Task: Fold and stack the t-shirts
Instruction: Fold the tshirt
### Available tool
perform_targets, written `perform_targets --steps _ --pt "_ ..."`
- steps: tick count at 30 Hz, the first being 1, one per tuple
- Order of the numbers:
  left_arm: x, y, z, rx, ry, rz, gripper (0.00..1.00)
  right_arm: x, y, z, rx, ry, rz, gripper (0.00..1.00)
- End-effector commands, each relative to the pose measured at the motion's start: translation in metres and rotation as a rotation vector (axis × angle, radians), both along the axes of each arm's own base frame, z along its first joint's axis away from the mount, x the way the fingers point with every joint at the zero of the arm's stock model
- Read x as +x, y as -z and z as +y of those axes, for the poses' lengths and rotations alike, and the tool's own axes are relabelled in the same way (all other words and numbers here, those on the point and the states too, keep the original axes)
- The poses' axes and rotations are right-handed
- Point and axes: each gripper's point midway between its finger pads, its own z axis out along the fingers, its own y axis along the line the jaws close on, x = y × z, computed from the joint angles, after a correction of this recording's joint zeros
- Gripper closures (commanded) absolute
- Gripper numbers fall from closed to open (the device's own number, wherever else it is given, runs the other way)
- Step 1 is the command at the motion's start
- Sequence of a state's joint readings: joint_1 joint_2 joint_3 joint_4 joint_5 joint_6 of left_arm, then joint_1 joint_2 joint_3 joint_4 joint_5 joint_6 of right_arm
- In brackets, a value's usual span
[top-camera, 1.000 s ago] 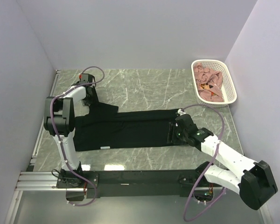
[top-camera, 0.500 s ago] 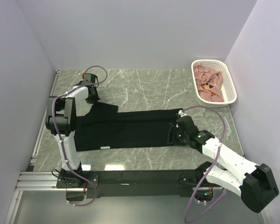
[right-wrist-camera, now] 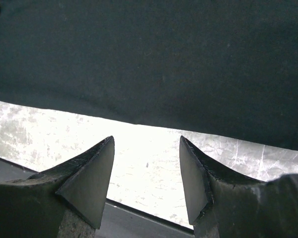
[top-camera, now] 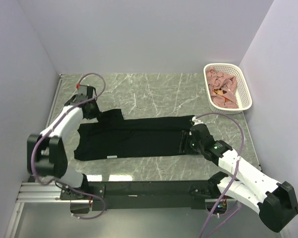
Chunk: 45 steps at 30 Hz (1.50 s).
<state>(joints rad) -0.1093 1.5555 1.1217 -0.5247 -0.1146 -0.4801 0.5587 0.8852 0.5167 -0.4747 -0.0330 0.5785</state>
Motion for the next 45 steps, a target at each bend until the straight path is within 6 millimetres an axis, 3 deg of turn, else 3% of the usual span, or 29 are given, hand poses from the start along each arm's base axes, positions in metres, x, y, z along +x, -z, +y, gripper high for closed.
perform_targets --steps 1,6,12,15,18,24,27,28,30,32,33,36,40,41,43,44,45 --pt "-0.044 0.005 -0.009 -0.08 -0.023 0.058 0.97 0.002 -0.007 -0.003 -0.009 -0.001 -0.043 0.38" --pt "-0.083 -0.001 -0.024 -0.185 -0.005 0.051 0.96 0.001 -0.007 -0.002 0.0 -0.002 -0.043 0.38" --pt "-0.135 0.019 -0.046 -0.325 0.035 0.123 0.92 0.002 -0.009 0.002 0.012 -0.012 -0.046 0.38" --pt "-0.15 0.025 -0.057 -0.389 0.046 0.147 0.9 0.002 -0.006 0.003 0.011 -0.018 -0.038 0.38" --pt "-0.156 0.018 -0.068 -0.423 0.063 0.157 0.89 0.004 -0.007 0.006 0.015 -0.028 -0.037 0.38" --pt "-0.176 0.015 -0.064 -0.404 0.064 0.226 0.87 0.008 -0.011 0.012 0.015 -0.045 -0.038 0.38" --pt "-0.188 0.019 -0.063 -0.397 0.066 0.266 0.81 0.01 -0.011 0.015 0.022 -0.054 -0.037 0.38" --pt "-0.191 0.022 -0.062 -0.394 0.066 0.279 0.73 0.009 -0.01 0.017 0.024 -0.063 -0.032 0.38" --pt "-0.199 0.028 -0.06 -0.385 0.061 0.302 0.67 0.011 -0.011 0.022 0.031 -0.079 -0.03 0.37" --pt "-0.202 0.027 -0.059 -0.384 0.057 0.299 0.55 0.012 -0.015 0.028 0.043 -0.101 -0.033 0.37" --pt "-0.202 0.025 -0.059 -0.388 0.056 0.289 0.44 0.014 -0.015 0.03 0.039 -0.105 -0.027 0.37" --pt "-0.195 0.012 -0.059 -0.393 0.045 0.236 0.33 0.02 -0.022 0.038 0.043 -0.123 -0.04 0.37" --pt "-0.177 0.002 -0.041 -0.312 -0.04 0.153 0.33 0.032 -0.034 0.056 0.072 -0.161 -0.055 0.37" --pt "-0.172 0.004 -0.035 -0.289 -0.076 0.143 0.33 0.036 -0.045 0.067 0.103 -0.19 -0.077 0.37" --pt "-0.162 0.004 -0.032 -0.289 -0.098 0.112 0.33 0.038 -0.046 0.084 0.119 -0.238 -0.067 0.37" --pt "-0.159 0.007 -0.033 -0.301 -0.114 0.116 0.33 0.044 -0.058 0.097 0.154 -0.263 -0.095 0.37" --pt "-0.156 0.009 -0.034 -0.313 -0.123 0.112 0.34 0.041 -0.053 0.111 0.172 -0.301 -0.062 0.37"
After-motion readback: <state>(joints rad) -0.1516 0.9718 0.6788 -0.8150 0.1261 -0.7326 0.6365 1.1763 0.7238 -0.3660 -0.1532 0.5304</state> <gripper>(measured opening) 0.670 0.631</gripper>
